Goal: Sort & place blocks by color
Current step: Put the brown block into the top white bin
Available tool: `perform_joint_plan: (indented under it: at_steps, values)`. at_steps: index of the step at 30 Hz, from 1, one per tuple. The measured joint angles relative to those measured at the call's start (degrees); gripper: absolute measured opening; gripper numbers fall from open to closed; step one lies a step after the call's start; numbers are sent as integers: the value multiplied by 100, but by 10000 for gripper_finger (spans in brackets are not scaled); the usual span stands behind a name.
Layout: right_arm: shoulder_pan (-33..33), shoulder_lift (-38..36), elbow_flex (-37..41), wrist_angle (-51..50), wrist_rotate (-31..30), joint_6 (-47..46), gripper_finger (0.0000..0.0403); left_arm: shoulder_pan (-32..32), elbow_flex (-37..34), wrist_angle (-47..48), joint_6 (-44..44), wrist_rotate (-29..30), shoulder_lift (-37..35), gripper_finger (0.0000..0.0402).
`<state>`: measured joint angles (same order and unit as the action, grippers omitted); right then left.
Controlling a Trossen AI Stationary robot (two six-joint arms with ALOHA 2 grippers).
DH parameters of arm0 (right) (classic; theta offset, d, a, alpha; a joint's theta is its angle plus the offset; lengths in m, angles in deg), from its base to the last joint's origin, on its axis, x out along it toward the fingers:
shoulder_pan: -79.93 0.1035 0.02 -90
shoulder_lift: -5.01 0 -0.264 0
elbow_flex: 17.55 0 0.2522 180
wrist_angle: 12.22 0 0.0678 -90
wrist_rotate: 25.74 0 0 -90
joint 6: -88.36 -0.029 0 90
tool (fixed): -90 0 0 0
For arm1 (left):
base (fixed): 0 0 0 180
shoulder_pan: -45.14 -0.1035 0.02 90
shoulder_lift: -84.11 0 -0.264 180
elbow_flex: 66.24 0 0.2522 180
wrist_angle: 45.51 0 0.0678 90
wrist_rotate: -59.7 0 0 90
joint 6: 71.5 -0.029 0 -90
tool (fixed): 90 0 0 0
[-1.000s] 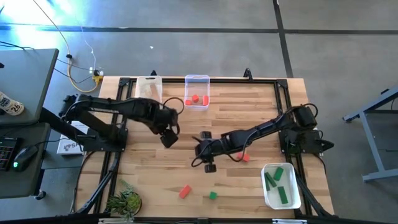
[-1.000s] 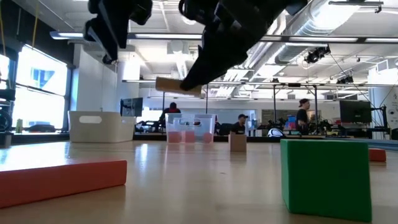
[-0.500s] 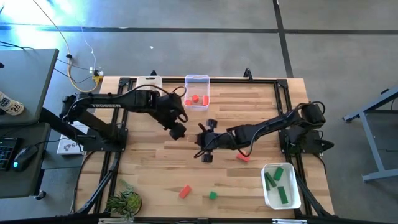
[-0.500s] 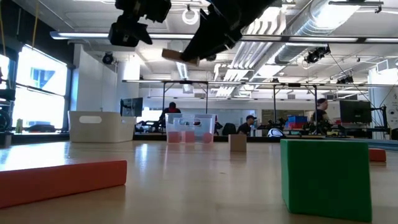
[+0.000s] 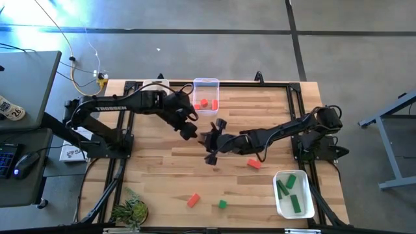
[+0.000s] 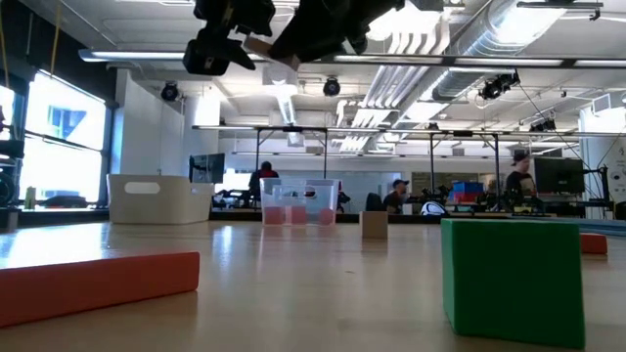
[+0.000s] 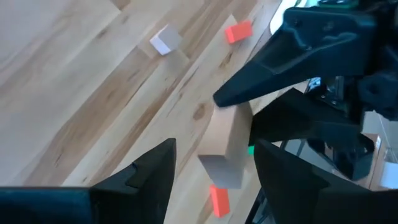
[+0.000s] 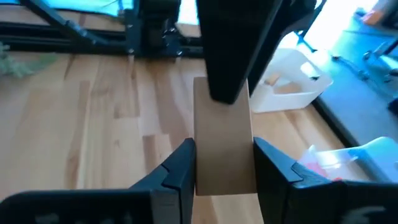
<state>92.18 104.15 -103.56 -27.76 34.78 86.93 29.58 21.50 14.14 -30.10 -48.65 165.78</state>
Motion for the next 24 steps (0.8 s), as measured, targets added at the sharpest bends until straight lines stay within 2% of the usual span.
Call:
perform_joint_plan:
  at_steps: [3, 10, 24]
  values:
    - [-3, 0, 0, 215, -209, 39, 101, -59, 0, 0, -20, 4, 2, 204]
    - [-103, 4, 0, 293, -225, 4, 101, -195, 0, -39, -389, -9, 2, 191]
    - [-328, 11, 0, 282, -348, 26, 101, -263, 0, -352, -1362, 69, 2, 62]
